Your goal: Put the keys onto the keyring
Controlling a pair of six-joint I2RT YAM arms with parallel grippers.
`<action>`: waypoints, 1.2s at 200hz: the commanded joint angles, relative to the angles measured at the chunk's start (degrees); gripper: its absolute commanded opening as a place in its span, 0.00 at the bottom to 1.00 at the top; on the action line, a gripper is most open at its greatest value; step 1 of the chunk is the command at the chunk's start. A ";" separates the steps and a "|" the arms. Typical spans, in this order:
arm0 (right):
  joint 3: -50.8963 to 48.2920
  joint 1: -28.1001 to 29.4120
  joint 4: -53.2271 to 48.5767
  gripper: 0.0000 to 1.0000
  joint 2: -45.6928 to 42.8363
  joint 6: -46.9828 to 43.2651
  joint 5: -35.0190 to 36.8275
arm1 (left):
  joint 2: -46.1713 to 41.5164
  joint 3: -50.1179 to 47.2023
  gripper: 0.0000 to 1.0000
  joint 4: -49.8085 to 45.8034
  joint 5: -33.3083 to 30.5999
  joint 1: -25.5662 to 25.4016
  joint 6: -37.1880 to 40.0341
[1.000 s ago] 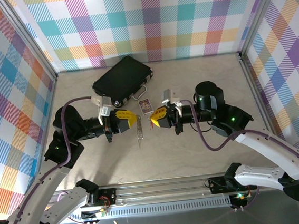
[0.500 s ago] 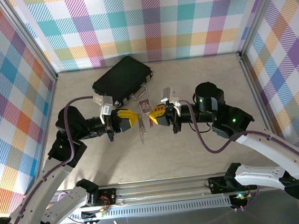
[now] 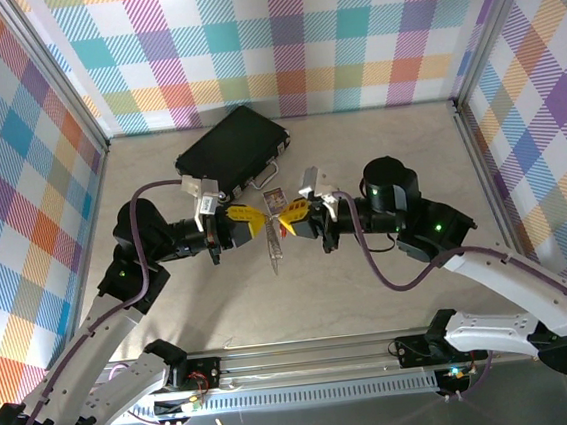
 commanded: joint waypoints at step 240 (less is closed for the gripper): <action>5.22 3.59 -3.84 0.00 1.37 -8.80 7.30 | -0.39 -0.37 0.00 2.24 0.37 -0.78 0.02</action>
